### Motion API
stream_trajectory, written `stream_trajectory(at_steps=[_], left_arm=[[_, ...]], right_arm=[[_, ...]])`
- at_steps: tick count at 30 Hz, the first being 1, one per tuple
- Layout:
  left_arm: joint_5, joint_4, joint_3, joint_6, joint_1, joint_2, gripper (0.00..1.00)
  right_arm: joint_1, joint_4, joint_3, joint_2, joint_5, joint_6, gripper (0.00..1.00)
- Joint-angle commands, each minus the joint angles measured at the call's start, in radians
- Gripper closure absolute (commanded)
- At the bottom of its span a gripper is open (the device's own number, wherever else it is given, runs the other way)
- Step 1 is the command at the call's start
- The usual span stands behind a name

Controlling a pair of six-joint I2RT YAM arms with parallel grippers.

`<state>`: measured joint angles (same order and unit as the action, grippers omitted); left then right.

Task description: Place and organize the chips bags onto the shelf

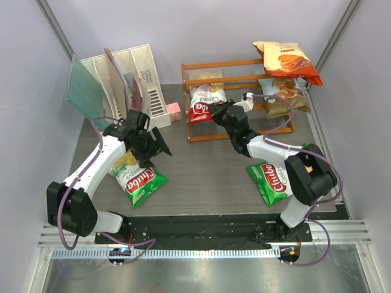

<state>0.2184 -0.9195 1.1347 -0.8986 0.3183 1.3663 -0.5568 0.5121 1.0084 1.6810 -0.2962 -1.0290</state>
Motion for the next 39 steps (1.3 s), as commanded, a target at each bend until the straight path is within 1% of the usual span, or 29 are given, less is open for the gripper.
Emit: stream_trajectory(at_steps=[1,2,3,4,6,9,10,14,15,17,21,25,29,34,35,36,37,39], left_arm=[[0.001,-0.004,0.017,0.027,-0.008,0.004,0.18],[-0.001,-0.002,0.013,0.026,-0.008,0.004,0.18],[0.002,0.004,0.010,0.026,-0.008,0.001,0.18],[0.006,0.010,0.005,0.023,-0.007,0.002,0.18],[0.012,0.024,-0.006,0.020,-0.007,0.002,0.18],[0.025,0.040,-0.015,0.017,-0.008,0.010,0.18],[0.029,0.044,-0.015,0.017,-0.008,0.016,0.18],[0.041,0.044,0.006,0.026,-0.008,0.036,0.18],[0.035,0.042,0.013,0.029,-0.008,0.036,0.18],[0.018,0.036,0.033,0.036,-0.008,0.040,0.18],[0.013,0.037,0.051,0.044,-0.015,0.045,0.18],[0.016,0.047,0.045,0.044,-0.019,0.042,0.18],[0.012,0.036,0.040,0.052,-0.024,0.042,0.18],[-0.082,-0.038,0.063,0.121,-0.062,0.016,0.15],[-0.103,-0.053,0.071,0.131,-0.091,0.011,0.14],[-0.167,-0.073,0.080,0.142,-0.103,0.001,0.14],[-0.209,-0.138,0.108,0.148,-0.120,-0.004,0.12],[-0.324,-0.205,0.141,0.155,-0.157,-0.021,0.09]], right_arm=[[-0.003,-0.044,0.022,0.006,0.025,0.009,0.86],[-0.002,-0.050,0.013,0.000,0.028,0.009,0.82],[-0.002,-0.056,0.006,-0.006,0.031,0.012,0.80],[-0.003,-0.066,-0.002,-0.021,0.032,0.015,0.74],[-0.002,-0.086,-0.008,-0.032,0.046,0.032,0.70],[-0.003,-0.101,-0.022,-0.053,0.049,0.029,0.47],[-0.002,-0.107,-0.025,-0.056,0.046,0.027,0.30],[0.000,-0.190,-0.002,-0.072,0.057,0.044,0.25],[-0.002,-0.207,0.001,-0.084,0.060,0.052,0.22],[0.000,-0.247,-0.002,-0.109,0.065,0.069,0.21],[0.006,-0.299,-0.022,-0.197,0.057,0.078,0.17],[0.012,-0.319,-0.030,-0.234,0.046,0.087,0.16],[0.023,-0.357,-0.013,-0.260,0.069,0.092,0.15],[0.023,-0.418,-0.051,-0.365,0.088,0.090,0.15],[0.021,-0.449,-0.059,-0.410,0.089,0.092,0.15],[0.023,-0.469,-0.074,-0.432,0.091,0.089,0.16],[0.021,-0.504,-0.083,-0.461,0.103,0.090,0.16],[0.021,-0.584,-0.105,-0.541,0.112,0.099,0.15]])
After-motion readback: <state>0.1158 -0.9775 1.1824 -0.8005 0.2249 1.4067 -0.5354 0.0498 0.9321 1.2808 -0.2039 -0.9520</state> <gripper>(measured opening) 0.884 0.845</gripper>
